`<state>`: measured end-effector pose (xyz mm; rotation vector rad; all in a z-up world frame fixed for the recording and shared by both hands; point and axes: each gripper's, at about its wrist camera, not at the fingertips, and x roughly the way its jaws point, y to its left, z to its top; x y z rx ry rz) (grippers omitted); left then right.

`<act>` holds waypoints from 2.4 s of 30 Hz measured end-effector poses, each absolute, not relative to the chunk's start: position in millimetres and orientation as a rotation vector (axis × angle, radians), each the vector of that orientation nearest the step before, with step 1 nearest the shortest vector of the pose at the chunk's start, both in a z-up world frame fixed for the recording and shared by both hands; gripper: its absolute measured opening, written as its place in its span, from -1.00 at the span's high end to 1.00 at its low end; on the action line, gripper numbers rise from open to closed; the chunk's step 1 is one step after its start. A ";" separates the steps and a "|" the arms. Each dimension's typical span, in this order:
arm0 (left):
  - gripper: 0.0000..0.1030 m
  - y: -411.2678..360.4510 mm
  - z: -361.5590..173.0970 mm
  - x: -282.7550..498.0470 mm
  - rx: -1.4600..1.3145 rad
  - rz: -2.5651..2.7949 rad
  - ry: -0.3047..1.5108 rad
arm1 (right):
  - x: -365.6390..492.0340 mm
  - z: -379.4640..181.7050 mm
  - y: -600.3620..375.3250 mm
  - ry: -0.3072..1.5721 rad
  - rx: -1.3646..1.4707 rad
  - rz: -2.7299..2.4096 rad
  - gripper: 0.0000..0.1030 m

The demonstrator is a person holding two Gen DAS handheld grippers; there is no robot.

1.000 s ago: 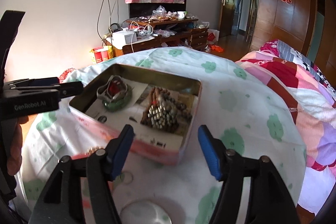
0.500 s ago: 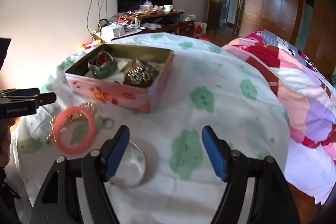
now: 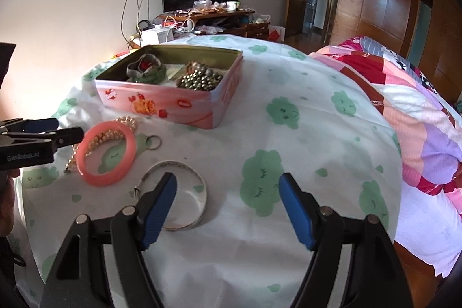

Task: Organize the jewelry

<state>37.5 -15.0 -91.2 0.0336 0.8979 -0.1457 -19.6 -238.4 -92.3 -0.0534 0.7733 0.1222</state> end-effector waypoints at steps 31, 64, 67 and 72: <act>0.80 -12.7 -83.6 33.4 0.048 -0.253 0.835 | -15.2 -111.1 -236.4 0.828 -0.099 0.119 0.78; 0.81 7.3 -55.6 29.2 -0.001 -0.206 0.776 | -16.4 -90.6 -204.9 0.760 -0.120 0.222 -0.95; 0.81 10.5 -57.0 30.8 -0.006 -0.201 0.778 | -10.8 -98.8 -205.9 0.806 -0.121 0.208 -0.95; 0.81 12.2 -60.0 33.5 -0.009 -0.198 0.789 | -7.9 -109.9 -212.6 0.867 -0.109 0.210 -0.40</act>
